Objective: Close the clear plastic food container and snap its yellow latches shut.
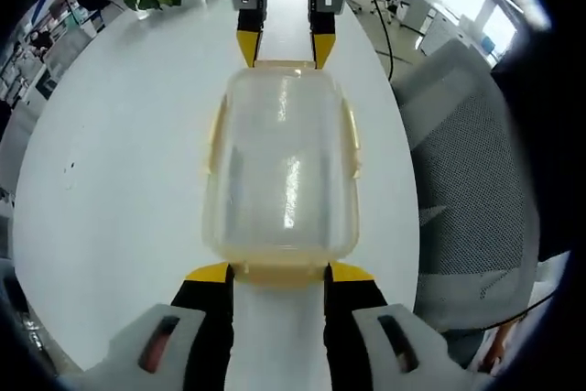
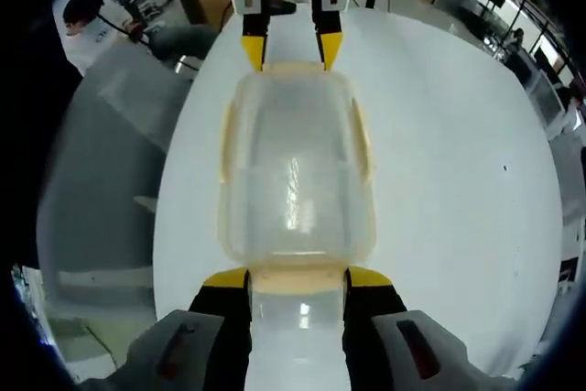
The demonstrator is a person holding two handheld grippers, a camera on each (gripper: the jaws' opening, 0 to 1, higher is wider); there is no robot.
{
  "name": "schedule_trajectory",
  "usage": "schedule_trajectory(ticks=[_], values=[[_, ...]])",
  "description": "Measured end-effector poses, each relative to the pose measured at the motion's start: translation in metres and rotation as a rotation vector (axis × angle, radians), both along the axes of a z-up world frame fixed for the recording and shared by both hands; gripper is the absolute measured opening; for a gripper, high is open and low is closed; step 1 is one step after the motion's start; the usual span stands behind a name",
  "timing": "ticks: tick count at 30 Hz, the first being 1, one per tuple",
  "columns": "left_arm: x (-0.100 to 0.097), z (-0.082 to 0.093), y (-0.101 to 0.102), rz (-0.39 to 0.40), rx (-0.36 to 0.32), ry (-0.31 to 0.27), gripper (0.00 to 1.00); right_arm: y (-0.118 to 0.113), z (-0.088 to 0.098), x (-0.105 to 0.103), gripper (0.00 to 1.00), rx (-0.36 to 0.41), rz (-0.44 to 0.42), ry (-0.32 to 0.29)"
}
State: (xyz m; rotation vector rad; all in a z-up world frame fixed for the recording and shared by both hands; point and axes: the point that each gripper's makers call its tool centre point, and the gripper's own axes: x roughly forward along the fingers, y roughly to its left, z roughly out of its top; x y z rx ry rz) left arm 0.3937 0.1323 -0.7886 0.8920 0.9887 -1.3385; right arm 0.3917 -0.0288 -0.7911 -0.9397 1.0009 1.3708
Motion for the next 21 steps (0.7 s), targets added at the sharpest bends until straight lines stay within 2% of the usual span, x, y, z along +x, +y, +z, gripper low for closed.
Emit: schedule_trajectory(ticks=[21], values=[[-0.002,-0.002,-0.033,0.02,0.001,0.007,0.37,-0.033,-0.002,0.004,0.37,-0.023,0.019,-0.009]])
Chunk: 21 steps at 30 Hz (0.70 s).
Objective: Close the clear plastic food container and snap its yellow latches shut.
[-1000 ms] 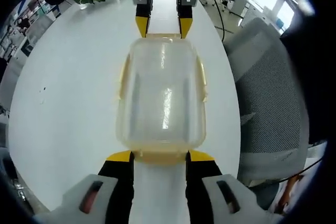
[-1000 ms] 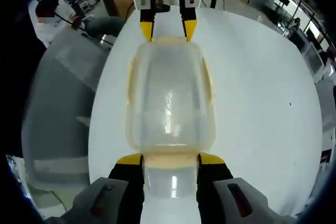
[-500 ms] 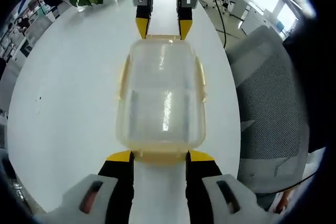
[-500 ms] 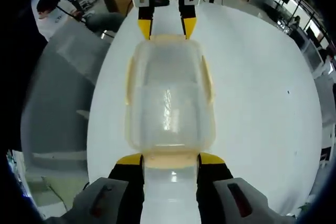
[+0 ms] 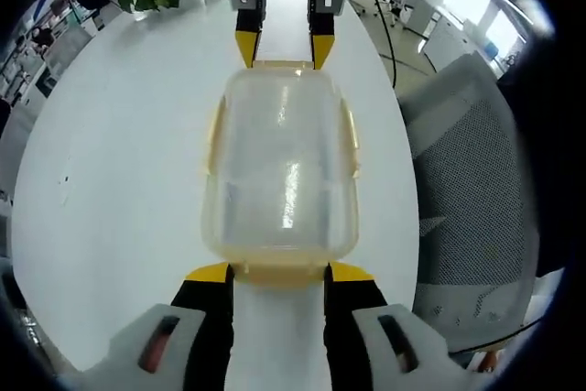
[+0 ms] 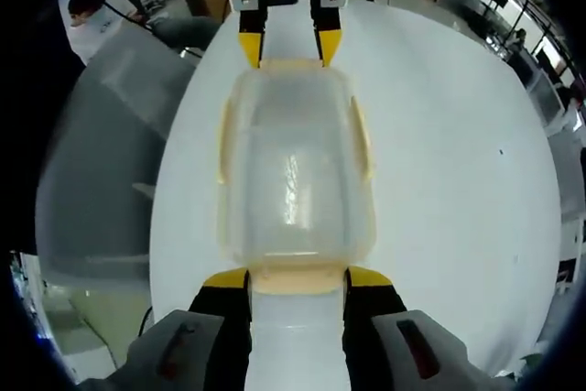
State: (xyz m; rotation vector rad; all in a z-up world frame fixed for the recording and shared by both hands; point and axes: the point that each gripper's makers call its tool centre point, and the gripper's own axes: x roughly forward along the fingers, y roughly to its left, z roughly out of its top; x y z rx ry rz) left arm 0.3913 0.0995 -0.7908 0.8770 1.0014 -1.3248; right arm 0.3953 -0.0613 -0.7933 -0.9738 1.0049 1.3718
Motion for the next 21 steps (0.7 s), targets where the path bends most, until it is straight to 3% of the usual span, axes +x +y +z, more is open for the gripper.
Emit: schedule_trajectory(ticks=[21], values=[[-0.001,-0.002,-0.037,0.023,-0.008,0.0,0.37,-0.037,-0.004,0.002,0.37,-0.028,0.017,-0.007]])
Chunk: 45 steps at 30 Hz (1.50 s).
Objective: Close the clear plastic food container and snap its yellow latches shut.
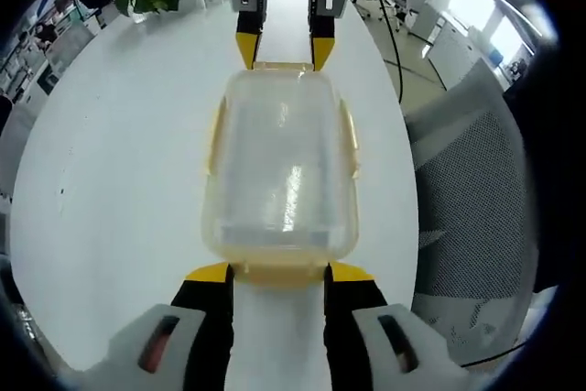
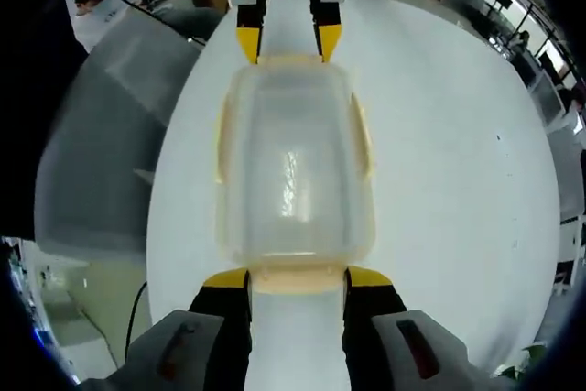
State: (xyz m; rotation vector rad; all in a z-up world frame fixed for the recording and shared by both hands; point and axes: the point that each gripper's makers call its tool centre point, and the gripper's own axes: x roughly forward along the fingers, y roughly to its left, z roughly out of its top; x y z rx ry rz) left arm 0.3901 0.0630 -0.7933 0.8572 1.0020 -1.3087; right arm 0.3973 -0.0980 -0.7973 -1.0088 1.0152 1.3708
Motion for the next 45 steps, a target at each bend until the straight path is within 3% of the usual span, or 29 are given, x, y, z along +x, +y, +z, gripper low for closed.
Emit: schedule_trajectory(ticks=[13,45], values=[[-0.001,-0.001,-0.015,-0.003,0.004,0.003,0.37,-0.015,-0.002,-0.001,0.37,-0.008,-0.005,-0.002],[-0.001,-0.008,-0.018,0.002,0.016,-0.012,0.37,-0.019,-0.007,0.0,0.37,-0.004,0.002,-0.026]])
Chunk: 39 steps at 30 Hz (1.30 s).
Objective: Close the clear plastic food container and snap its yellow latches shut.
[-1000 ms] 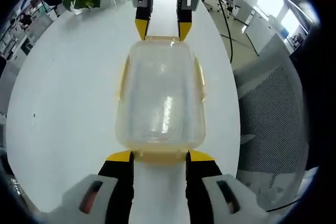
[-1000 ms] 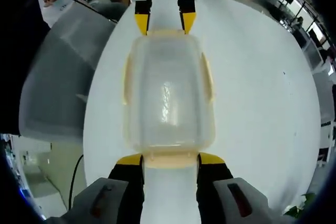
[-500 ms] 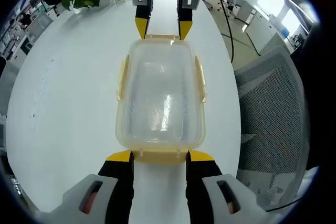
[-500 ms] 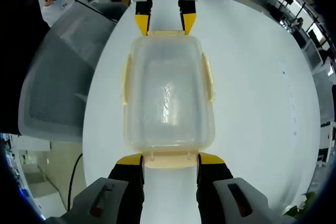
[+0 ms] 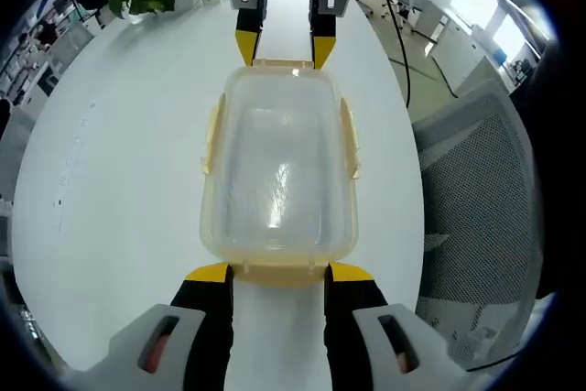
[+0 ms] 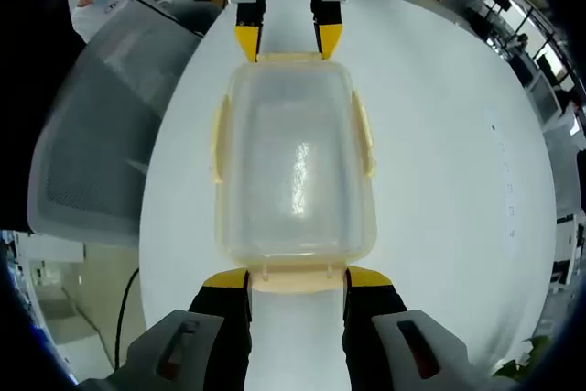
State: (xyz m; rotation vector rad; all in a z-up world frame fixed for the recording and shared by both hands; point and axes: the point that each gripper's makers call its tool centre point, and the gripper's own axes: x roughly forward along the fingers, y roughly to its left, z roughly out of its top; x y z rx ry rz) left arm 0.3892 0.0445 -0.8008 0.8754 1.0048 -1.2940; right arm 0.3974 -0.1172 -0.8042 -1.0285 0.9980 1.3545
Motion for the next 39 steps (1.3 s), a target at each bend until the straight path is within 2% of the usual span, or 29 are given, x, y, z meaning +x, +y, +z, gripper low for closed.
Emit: schedule_trajectory(ticks=[22,30,34,39], values=[[-0.0006,-0.0026,-0.0001,-0.008,-0.007,-0.016,0.38,0.0005,-0.0014,-0.0012,0.38,0.025,-0.003,-0.005],[-0.0001,-0.0001,0.001,-0.029,-0.014,-0.021,0.39,-0.0002,-0.0007,-0.0019,0.39,0.029,0.048,-0.017],[0.0008,0.0015,0.0027,-0.047,-0.005,-0.031,0.4,-0.0009,0.0021,0.0008,0.39,0.031,0.029,-0.022],[0.0032,0.0038,0.0061,-0.015,-0.003,-0.015,0.44,-0.0004,0.0052,0.0016,0.39,0.041,0.011,-0.004]])
